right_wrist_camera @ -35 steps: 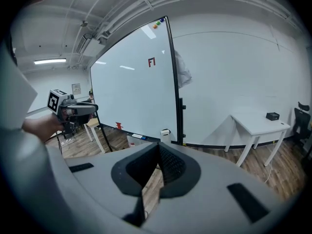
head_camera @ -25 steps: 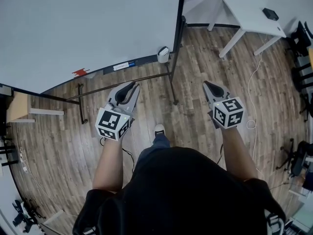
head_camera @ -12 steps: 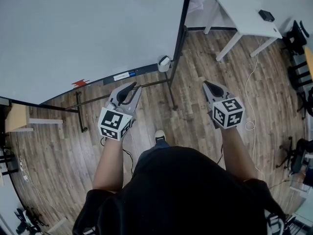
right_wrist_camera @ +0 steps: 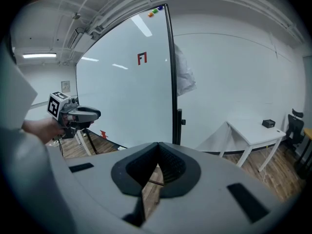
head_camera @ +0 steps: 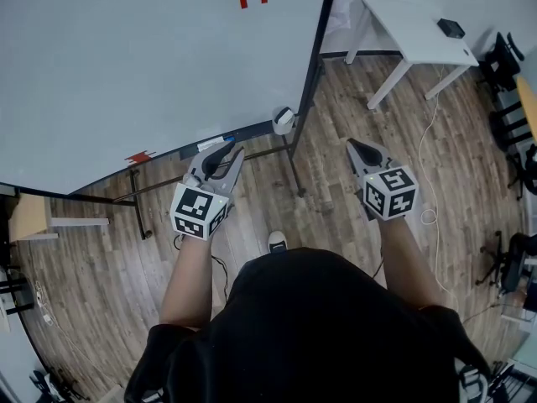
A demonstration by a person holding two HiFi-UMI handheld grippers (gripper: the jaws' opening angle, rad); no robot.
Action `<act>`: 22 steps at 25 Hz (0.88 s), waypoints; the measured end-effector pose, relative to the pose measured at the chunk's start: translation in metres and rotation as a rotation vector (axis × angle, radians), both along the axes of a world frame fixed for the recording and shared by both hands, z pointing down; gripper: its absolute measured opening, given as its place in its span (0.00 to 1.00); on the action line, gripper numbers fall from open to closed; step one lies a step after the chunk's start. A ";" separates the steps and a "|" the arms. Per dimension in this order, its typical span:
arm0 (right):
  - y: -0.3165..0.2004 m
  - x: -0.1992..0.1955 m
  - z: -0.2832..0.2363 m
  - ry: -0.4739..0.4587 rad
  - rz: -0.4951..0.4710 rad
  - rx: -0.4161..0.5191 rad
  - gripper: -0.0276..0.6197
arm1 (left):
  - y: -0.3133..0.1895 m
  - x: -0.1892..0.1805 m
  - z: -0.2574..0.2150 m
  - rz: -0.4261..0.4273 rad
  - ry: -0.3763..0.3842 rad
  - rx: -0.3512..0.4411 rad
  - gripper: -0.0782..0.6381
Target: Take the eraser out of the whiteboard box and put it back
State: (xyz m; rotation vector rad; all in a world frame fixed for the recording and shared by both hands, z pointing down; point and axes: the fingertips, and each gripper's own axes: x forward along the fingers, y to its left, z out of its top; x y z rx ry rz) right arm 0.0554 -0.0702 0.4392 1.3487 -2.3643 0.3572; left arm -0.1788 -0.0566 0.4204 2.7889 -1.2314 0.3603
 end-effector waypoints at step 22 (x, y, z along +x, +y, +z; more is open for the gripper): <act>-0.014 -0.017 -0.012 0.027 0.049 0.021 0.03 | -0.030 -0.012 0.004 0.069 0.003 0.006 0.22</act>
